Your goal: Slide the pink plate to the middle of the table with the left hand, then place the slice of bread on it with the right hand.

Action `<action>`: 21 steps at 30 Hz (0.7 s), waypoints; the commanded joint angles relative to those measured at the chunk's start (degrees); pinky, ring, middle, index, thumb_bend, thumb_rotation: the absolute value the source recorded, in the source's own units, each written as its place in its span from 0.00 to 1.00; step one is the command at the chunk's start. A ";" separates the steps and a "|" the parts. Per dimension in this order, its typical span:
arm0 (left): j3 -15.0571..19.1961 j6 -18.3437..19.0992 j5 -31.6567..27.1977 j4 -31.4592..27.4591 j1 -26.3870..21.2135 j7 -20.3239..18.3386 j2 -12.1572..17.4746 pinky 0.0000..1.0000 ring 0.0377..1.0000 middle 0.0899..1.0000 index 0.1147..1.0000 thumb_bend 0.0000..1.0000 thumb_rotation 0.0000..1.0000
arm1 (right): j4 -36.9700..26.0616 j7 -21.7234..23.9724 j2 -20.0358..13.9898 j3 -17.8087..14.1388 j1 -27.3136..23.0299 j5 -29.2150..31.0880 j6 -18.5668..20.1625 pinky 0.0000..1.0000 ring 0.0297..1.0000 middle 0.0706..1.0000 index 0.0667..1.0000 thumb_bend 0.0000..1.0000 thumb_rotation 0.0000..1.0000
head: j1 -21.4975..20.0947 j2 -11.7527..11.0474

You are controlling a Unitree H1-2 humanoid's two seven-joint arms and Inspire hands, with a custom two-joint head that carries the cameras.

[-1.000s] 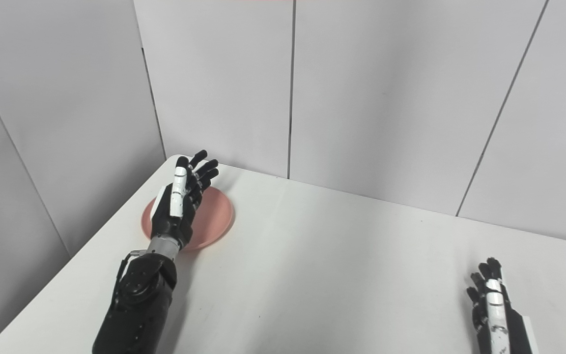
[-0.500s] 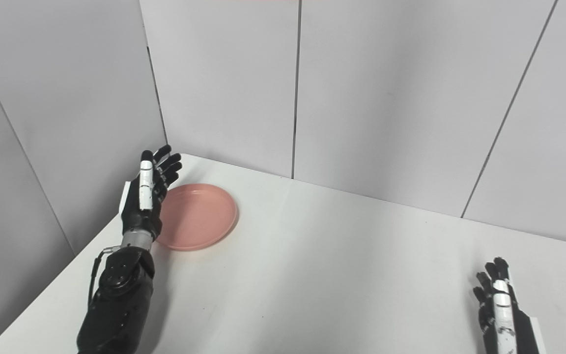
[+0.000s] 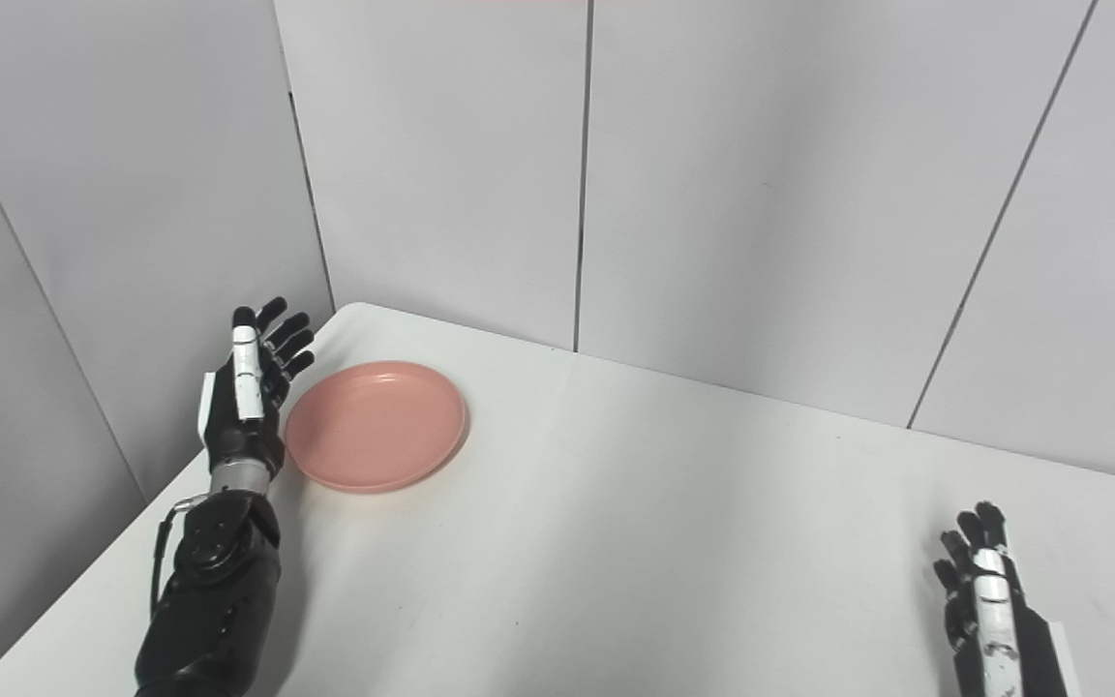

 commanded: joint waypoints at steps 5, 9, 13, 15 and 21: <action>0.11 -4.45 0.75 2.75 -2.81 1.55 3.11 0.87 0.82 0.78 0.80 0.69 1.00 | -2.12 0.49 -0.55 -0.24 -1.62 0.86 -2.14 1.00 0.99 0.99 1.00 0.53 0.86 | 0.14 -0.06; 0.25 -5.05 0.25 3.94 -2.90 1.86 3.61 0.91 0.83 0.78 0.79 0.68 1.00 | -2.65 0.24 -0.44 -0.19 -1.57 0.77 -1.76 1.00 0.98 0.99 1.00 0.52 0.87 | 0.21 -0.03; -0.01 -4.89 0.13 5.00 -2.92 1.70 4.12 0.93 0.83 0.79 0.79 0.68 1.00 | -2.81 0.37 -0.41 -0.39 -1.58 1.54 -1.44 1.00 0.98 0.99 1.00 0.51 0.85 | 0.37 -0.07; -0.36 -4.67 0.50 5.47 -3.00 1.85 4.26 0.93 0.83 0.79 0.79 0.68 1.00 | -2.93 0.42 -0.49 -0.34 -1.58 1.49 -1.47 1.00 0.98 0.99 1.00 0.50 0.86 | 0.34 -0.06; -1.33 -4.63 -0.04 7.55 -3.64 0.75 4.38 0.94 0.84 0.78 0.78 0.68 1.00 | -2.85 0.35 -0.57 -0.27 -1.73 1.13 -1.74 1.00 0.99 0.99 1.00 0.51 0.87 | 0.15 -0.01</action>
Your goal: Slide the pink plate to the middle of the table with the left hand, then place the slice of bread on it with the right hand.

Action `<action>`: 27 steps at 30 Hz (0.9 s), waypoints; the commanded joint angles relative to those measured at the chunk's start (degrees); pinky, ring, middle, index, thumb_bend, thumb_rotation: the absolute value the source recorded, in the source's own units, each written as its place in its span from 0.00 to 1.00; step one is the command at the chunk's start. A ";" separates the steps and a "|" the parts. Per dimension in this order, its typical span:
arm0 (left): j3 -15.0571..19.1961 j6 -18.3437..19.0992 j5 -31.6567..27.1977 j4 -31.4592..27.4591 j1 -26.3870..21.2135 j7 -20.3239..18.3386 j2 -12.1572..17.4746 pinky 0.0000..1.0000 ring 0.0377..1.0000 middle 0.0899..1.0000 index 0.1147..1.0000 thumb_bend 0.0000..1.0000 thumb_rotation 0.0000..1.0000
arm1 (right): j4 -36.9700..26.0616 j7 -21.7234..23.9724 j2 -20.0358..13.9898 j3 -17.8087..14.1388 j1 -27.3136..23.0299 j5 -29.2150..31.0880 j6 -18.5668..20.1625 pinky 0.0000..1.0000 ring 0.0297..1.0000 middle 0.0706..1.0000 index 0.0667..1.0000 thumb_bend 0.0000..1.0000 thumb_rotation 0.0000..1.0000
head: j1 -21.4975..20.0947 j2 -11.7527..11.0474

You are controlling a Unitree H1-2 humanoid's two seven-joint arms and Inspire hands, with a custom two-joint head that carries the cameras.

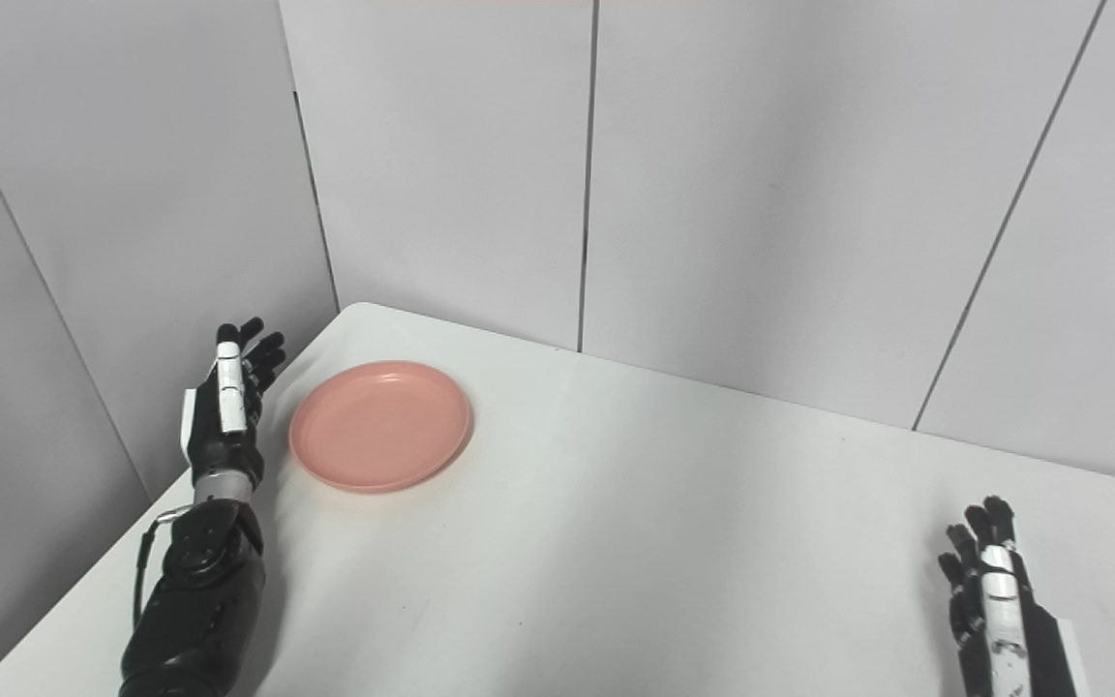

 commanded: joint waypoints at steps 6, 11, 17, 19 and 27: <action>-0.98 -0.06 -1.19 -0.52 -3.17 -1.68 1.00 0.88 0.84 0.80 0.80 0.69 1.00 | -1.99 0.07 -0.41 -0.32 -1.83 0.28 -1.74 1.00 0.98 0.99 1.00 0.50 0.87 | -0.04 0.17; -1.71 -0.15 -1.88 0.12 -3.35 -2.08 0.64 0.82 0.83 0.79 0.79 0.72 0.98 | -1.93 -0.11 -0.30 -0.49 -1.88 0.34 -1.72 1.00 0.98 0.99 1.00 0.51 0.85 | -0.11 0.16; -2.59 0.26 -3.34 1.21 -3.88 -3.37 0.17 0.82 0.83 0.79 0.77 0.69 0.98 | -2.20 -0.58 -0.27 -0.45 -1.89 -0.20 -1.61 1.00 0.97 0.98 1.00 0.50 0.87 | -0.34 0.39; -2.95 0.40 -3.60 1.25 -3.89 -3.87 0.11 0.79 0.83 0.79 0.78 0.69 1.00 | -2.26 -0.63 -0.32 -0.41 -1.88 -0.36 -1.65 1.00 0.97 0.98 1.00 0.49 0.87 | -0.34 0.39; -3.91 2.49 -4.95 -0.01 -3.57 -6.01 -0.10 0.74 0.83 0.81 0.79 0.69 0.98 | -2.99 -1.15 -0.47 -0.34 -1.75 -0.48 -0.96 1.00 0.98 0.99 1.00 0.49 0.87 | -0.46 0.64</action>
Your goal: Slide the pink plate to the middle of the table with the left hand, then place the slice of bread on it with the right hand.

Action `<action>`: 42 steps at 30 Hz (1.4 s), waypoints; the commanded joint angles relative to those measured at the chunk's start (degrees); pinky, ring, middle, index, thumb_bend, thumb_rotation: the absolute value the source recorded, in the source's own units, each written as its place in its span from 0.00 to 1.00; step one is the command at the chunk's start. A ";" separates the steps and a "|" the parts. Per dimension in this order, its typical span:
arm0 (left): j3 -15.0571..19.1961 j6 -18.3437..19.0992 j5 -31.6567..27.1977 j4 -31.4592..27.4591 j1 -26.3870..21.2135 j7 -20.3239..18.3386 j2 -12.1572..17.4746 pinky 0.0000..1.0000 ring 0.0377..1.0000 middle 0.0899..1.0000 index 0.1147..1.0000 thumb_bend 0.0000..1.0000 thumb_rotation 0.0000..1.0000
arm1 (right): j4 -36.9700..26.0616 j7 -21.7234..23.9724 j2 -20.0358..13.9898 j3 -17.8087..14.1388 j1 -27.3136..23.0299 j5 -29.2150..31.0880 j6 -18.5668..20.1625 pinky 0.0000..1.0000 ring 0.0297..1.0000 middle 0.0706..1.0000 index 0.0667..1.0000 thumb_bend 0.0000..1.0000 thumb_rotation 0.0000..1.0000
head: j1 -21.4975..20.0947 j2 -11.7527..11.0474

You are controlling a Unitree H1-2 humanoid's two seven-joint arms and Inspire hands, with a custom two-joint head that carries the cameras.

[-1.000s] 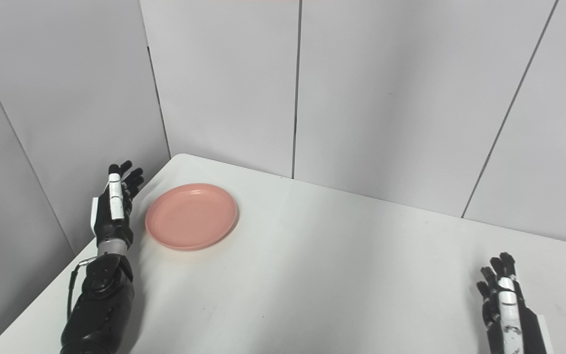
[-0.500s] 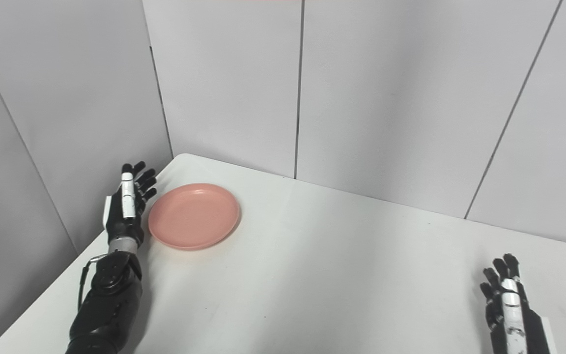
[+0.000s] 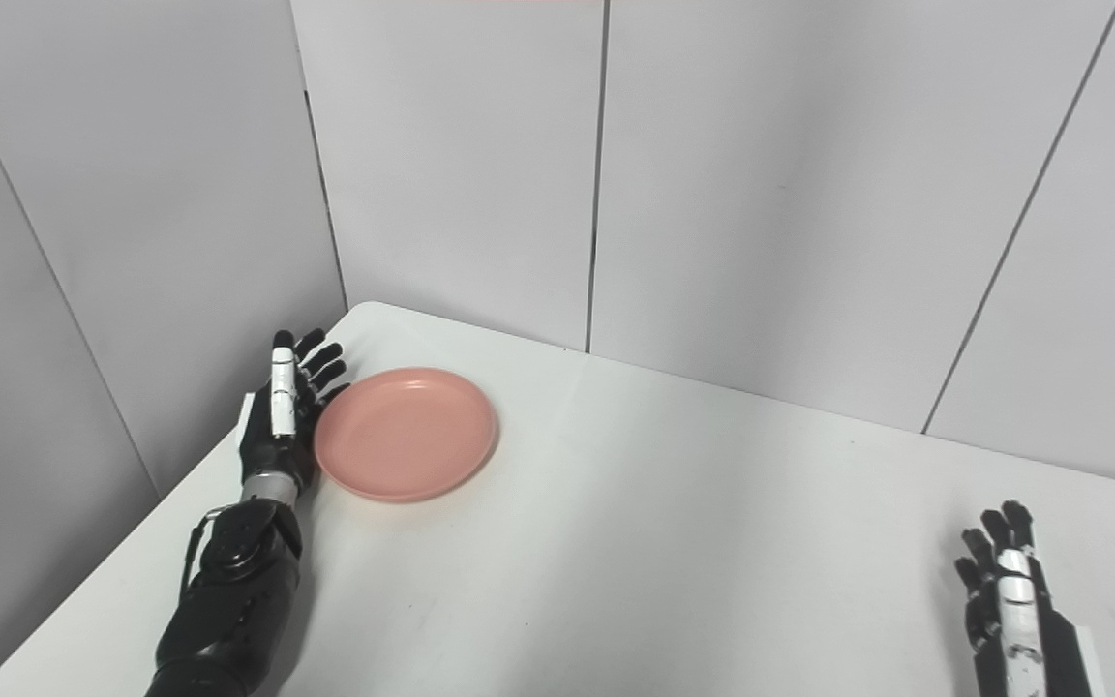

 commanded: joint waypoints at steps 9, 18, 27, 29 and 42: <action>-1.51 1.03 -0.64 -2.53 -2.26 -3.14 0.62 0.75 0.82 0.81 0.80 0.72 0.97 | -2.57 -0.13 -0.46 -0.11 -1.56 0.18 -0.67 1.00 0.98 0.99 1.00 0.50 0.85 | -0.06 0.44; -3.91 1.51 0.48 -2.92 -2.43 -4.60 -0.49 0.66 0.83 0.81 0.79 0.71 0.98 | -2.52 -0.24 -0.50 -0.09 -1.63 0.11 -0.67 1.00 0.98 0.99 1.00 0.50 0.85 | -0.36 0.75; -6.21 1.07 3.20 -1.74 -3.35 -3.00 -3.32 0.64 0.83 0.87 0.83 0.71 0.95 | -2.14 -0.26 -0.43 -0.19 -1.88 0.19 -1.23 1.00 0.98 0.99 0.99 0.52 0.83 | -0.58 0.68; -6.35 0.82 3.69 -1.52 -3.50 -2.86 -4.07 0.65 0.85 0.90 0.86 0.71 0.94 | -2.07 -0.23 -0.54 -0.14 -1.93 0.06 -1.21 1.00 0.99 0.99 0.98 0.53 0.84 | -0.65 0.70; -9.96 2.27 5.45 -1.32 -3.64 -4.38 -7.92 0.81 0.92 0.94 0.91 0.72 0.95 | -3.43 -0.52 -0.40 0.09 -1.56 0.00 -0.21 1.00 0.99 0.99 0.99 0.50 0.85 | -1.13 0.76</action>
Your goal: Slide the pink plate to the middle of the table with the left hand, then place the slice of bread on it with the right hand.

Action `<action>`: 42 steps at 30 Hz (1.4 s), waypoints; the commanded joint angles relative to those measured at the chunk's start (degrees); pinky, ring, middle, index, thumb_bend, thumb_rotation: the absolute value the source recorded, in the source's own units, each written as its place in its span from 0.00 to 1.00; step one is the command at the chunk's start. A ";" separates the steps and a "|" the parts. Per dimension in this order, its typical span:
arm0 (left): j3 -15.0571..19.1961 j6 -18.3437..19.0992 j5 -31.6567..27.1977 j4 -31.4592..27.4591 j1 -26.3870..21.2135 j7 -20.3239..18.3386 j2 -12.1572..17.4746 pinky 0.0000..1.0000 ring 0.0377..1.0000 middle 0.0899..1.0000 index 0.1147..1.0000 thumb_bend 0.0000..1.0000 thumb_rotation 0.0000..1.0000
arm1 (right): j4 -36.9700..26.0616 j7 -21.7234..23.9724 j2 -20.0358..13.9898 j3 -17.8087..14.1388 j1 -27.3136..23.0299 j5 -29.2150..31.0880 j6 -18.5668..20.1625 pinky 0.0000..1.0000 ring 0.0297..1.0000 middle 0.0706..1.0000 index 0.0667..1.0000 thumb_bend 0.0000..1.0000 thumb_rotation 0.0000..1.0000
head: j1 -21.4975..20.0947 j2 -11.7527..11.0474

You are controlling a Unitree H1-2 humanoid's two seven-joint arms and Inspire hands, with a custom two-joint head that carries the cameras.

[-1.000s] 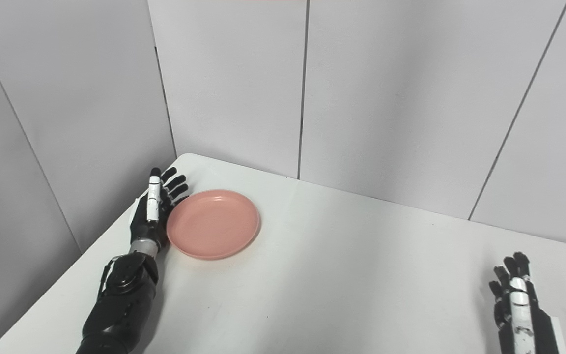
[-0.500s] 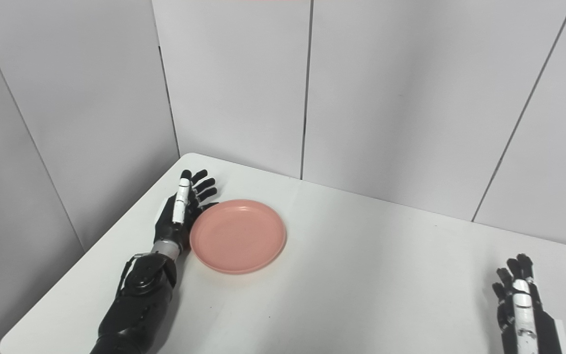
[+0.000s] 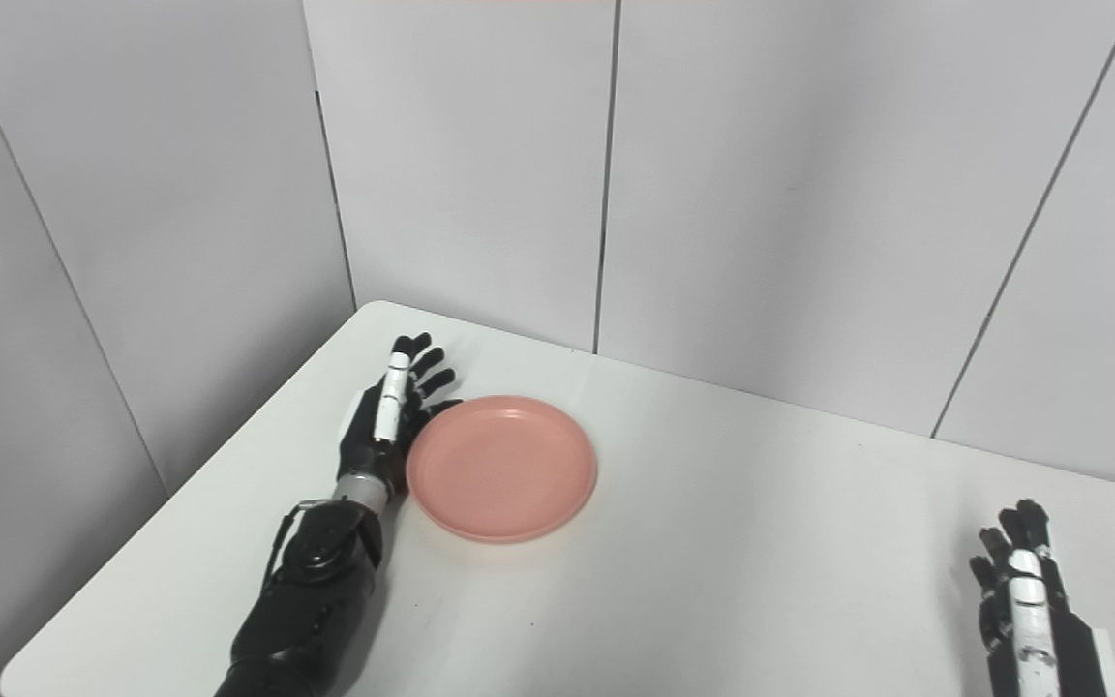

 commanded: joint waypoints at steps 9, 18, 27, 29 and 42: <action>-2.42 2.57 0.00 -2.25 -0.51 -1.90 -3.73 0.88 0.91 0.91 0.87 0.71 0.94 | -2.35 -0.25 -0.38 0.10 -1.57 0.09 -0.37 1.00 0.99 0.99 0.99 0.53 0.83 | -0.76 0.52; -3.06 1.44 0.20 -2.30 0.57 -4.20 -6.51 0.86 0.89 0.88 0.86 0.69 0.93 | -2.68 -0.44 -0.24 0.46 -1.58 -0.30 -0.30 1.00 0.99 1.00 1.00 0.54 0.84 | -2.87 1.14; -5.38 3.19 1.04 -5.70 3.11 -4.85 -8.56 0.86 0.89 0.90 0.87 0.67 0.95 | -2.90 -0.29 0.04 1.13 -1.51 -1.10 -0.95 1.00 1.00 1.00 1.00 0.54 0.87 | -6.82 2.48; -5.67 4.41 0.27 -7.04 3.69 -5.39 -8.91 0.87 0.89 0.90 0.87 0.66 0.95 | -2.96 -0.35 0.09 1.20 -1.53 -1.11 -0.95 1.00 1.00 1.00 1.00 0.54 0.87 | -7.92 2.97; -8.47 10.85 0.15 -16.44 7.97 -7.61 -9.93 0.89 0.92 0.92 0.88 0.68 0.94 | -5.91 -2.58 2.08 1.61 -1.57 -1.02 2.68 1.00 1.00 1.00 1.00 0.51 0.81 | -17.89 7.38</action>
